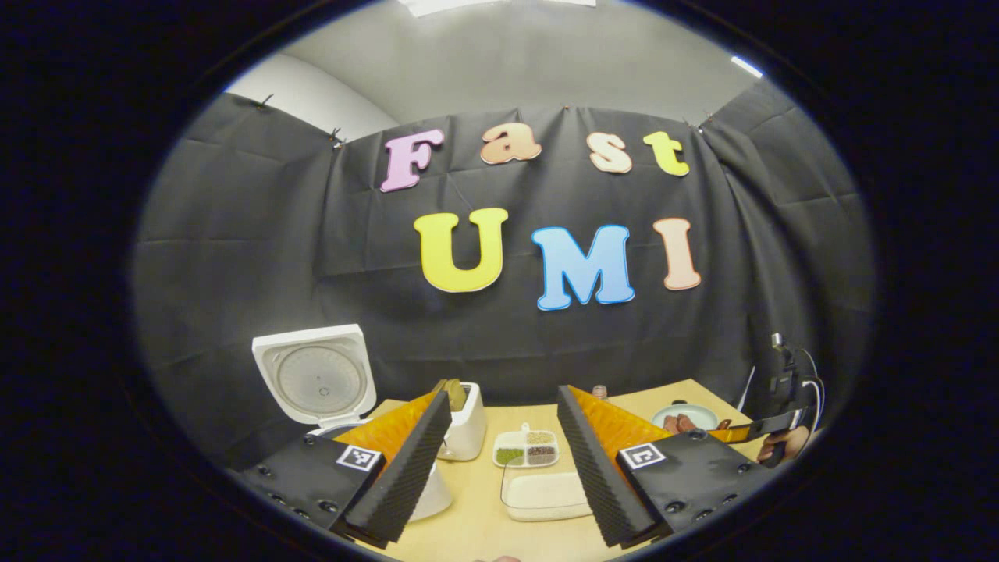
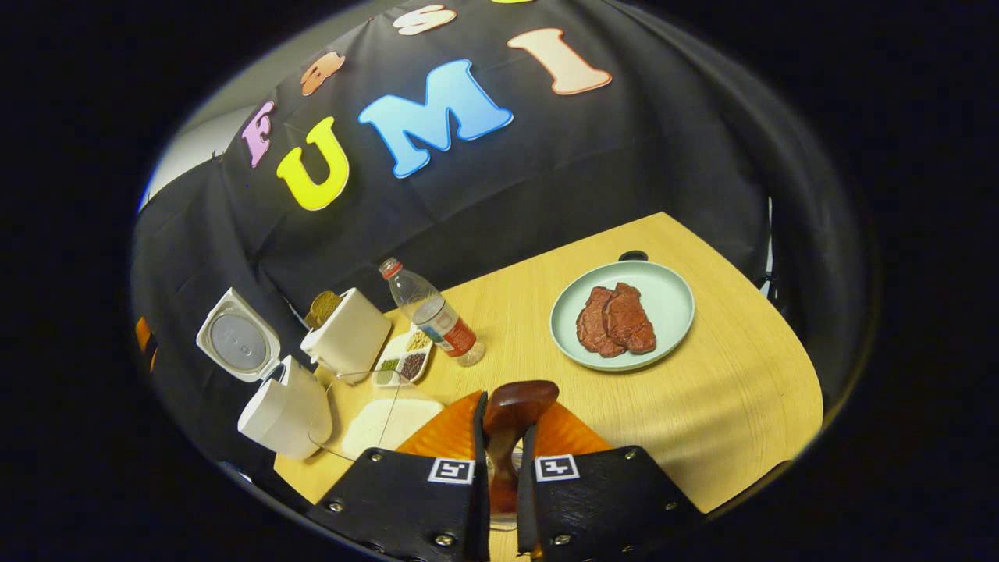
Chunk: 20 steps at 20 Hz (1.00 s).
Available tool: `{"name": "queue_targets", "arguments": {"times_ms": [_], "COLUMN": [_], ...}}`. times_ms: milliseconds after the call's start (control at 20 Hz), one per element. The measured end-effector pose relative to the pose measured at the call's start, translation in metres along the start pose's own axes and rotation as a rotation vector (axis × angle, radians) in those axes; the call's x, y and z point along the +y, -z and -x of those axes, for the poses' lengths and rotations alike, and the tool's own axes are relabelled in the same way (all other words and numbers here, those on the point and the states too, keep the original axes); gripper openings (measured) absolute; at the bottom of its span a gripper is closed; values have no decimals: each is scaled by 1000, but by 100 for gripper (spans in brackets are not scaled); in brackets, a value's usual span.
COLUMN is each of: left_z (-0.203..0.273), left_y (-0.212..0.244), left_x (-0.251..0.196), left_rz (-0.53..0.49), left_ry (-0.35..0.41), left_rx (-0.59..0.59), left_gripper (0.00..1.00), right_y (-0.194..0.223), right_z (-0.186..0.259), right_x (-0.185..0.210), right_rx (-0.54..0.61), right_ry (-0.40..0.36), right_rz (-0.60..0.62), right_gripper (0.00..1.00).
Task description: Close the left gripper, press the button to open the rice cooker; take a wooden spoon from the chopstick holder with the right hand, scoop a spoonful of rice and pour it into the rice cooker, then put the wooden spoon back into the chopstick holder.
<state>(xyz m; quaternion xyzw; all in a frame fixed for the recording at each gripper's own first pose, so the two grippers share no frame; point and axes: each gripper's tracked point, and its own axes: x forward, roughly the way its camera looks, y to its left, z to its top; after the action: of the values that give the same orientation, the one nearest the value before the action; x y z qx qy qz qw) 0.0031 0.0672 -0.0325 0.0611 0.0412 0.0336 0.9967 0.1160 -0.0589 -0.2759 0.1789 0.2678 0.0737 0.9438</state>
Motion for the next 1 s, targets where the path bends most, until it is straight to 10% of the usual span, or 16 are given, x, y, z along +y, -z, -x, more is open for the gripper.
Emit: {"name": "queue_targets", "arguments": {"times_ms": [550,1000], "left_z": [10,28], "left_y": [17,20], "left_x": [53,105], "left_rz": [23,61], "left_ry": [34,56], "left_rx": [-38,-73], "left_gripper": [92,92], "right_y": [-75,-62], "right_z": [70,16], "right_x": [95,208], "right_rx": [-218,-216], "right_ry": [-6,-123], "right_rz": [96,189], "right_gripper": [9,9]}}
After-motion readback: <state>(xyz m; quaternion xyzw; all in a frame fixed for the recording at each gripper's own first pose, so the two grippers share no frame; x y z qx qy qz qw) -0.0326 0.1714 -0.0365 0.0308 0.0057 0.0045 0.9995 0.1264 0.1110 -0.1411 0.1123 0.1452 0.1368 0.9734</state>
